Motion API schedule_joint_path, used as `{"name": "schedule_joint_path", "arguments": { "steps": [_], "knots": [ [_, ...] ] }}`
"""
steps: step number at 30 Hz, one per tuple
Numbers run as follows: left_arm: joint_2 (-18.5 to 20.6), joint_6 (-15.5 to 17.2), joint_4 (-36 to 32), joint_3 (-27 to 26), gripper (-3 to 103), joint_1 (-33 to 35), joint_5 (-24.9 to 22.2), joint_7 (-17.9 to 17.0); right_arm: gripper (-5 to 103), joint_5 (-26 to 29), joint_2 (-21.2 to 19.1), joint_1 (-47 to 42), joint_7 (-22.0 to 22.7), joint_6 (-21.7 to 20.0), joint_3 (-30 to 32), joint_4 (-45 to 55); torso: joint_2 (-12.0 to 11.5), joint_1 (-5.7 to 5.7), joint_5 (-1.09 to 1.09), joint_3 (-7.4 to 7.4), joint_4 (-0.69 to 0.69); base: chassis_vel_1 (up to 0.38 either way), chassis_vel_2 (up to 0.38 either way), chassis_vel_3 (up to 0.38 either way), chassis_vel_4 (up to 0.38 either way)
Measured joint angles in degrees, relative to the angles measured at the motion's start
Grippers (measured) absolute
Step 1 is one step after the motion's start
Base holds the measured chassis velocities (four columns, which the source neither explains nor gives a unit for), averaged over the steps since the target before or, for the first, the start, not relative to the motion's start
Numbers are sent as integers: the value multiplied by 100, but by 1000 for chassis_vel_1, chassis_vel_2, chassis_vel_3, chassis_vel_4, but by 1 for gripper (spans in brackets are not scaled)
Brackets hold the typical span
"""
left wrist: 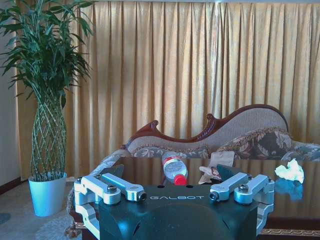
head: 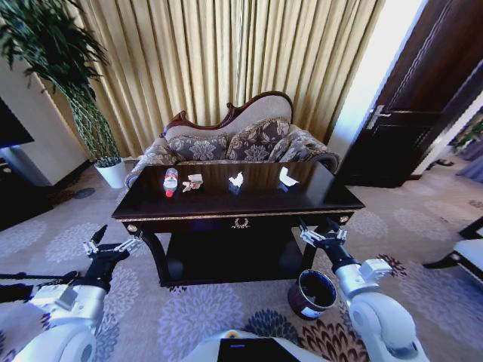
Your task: Move to the front of the table and place the trash on the table into the trash bin.
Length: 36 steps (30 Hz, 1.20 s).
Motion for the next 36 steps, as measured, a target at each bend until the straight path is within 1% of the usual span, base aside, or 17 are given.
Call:
{"name": "schedule_joint_path", "arguments": {
  "steps": [9, 11, 12, 14, 15, 17, 20, 24, 31, 36],
  "knots": [
    [-3, 0, 0, -8, 100, 13, -28, -14, 100, 196, -149, 367, 61, -341, -101, -62, 3, -6, -1, -2, 1, 0, 0, 0, 0],
    [-4, 0, 0, -8, 100, 21, -30, -18, 100, 345, -255, 601, 152, -512, -173, -130, 2, -4, 0, -1, 0, 0, 0, 0, 0],
    [-4, 0, 0, -8, 100, 21, -30, -18, 100, 345, -255, 601, 152, -512, -173, -130, 2, -4, 0, -1, 0, 0, 0, 0, 0],
    [-17, 0, 0, -8, 100, 31, -30, -20, 100, 484, -420, 795, 183, -642, -224, -212, 1, -3, 0, -1, 0, 0, 0, 0, 0],
    [-17, 0, 0, -8, 100, 31, -30, -20, 100, 484, -420, 795, 183, -642, -224, -212, 1, -3, 0, -1, 0, 0, 0, 0, 0],
    [-38, 0, 0, 4, 100, 47, -30, -21, 100, 574, -550, 936, 190, -708, -244, -273, 2, -3, 0, -1, 1, 0, 0, 0, 0],
    [-54, 0, 0, 30, 100, 56, -30, -21, 100, 694, -663, 1079, 201, -750, -244, -327, 2, -4, -1, -1, 1, 0, 0, 0, 0],
    [-44, 8, 0, 45, 100, 52, -29, -22, 100, 757, -680, 1102, 265, -748, -232, -343, 2, -3, 0, -1, 1, 0, 0, 0, 0],
    [-9, 17, 0, 47, 100, 37, -23, -21, 100, 575, -609, 1000, 178, -748, -201, -338, 2, -4, 0, -1, 0, 0, 0, 0, 0],
    [-3, 19, 0, 49, 100, 38, -17, -21, 100, 553, -583, 990, 108, -747, -204, -324, 2, -3, 0, -1, 0, 0, 0, 0, 0]
  ]
}}
